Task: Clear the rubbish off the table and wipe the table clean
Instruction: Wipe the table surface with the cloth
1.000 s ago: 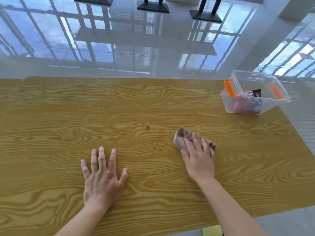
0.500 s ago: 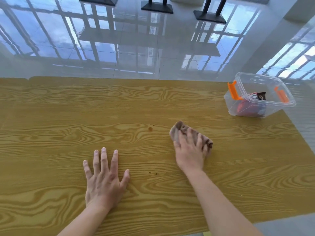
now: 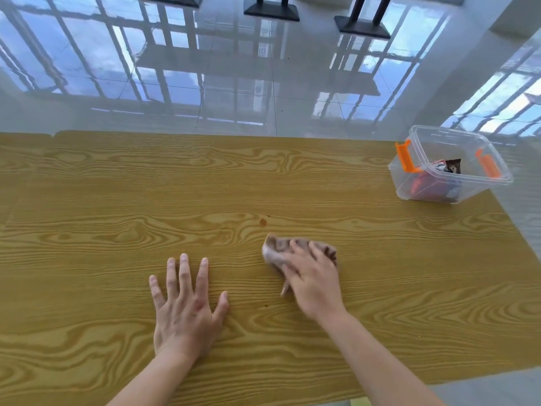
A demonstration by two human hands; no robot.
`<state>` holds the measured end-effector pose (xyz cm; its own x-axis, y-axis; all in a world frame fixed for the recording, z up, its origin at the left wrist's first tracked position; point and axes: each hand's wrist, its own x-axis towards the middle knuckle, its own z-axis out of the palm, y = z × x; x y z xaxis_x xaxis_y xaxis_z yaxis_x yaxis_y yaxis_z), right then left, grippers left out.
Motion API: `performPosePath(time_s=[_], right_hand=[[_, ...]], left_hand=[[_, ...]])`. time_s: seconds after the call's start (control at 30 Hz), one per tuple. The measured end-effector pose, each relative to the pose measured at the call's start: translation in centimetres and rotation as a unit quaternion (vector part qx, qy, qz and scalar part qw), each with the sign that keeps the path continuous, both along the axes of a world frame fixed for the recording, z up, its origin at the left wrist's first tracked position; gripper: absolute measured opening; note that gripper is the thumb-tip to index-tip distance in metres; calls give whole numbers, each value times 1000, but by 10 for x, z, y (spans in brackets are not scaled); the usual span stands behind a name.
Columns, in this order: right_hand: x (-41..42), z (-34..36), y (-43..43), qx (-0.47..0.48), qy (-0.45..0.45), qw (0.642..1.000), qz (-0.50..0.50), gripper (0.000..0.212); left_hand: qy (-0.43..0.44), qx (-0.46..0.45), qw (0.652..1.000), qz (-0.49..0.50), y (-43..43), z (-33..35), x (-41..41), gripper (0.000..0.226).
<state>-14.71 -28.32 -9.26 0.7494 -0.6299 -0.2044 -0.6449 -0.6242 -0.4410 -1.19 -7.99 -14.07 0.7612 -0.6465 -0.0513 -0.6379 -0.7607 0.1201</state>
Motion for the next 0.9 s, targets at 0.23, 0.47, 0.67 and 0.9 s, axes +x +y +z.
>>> performPosePath(time_s=[0.23,0.47,0.67,0.9], right_hand=[[-70,-24,14,-143,20,979,145,46],[-4,27,-62,153,-247,926,-242,25],[-17,60,-58,525,-313,721,-326,28],[-34,60,-49,369,-346,812,-290,26]], left_hand=[[-2,-3,1000,-5,-1,-1,1,80],[1,6,1000,-6,2,-4,2,80],[7,8,1000,-9,1,-4,2,81],[17,4,1000,-8,1,-3,3,81]])
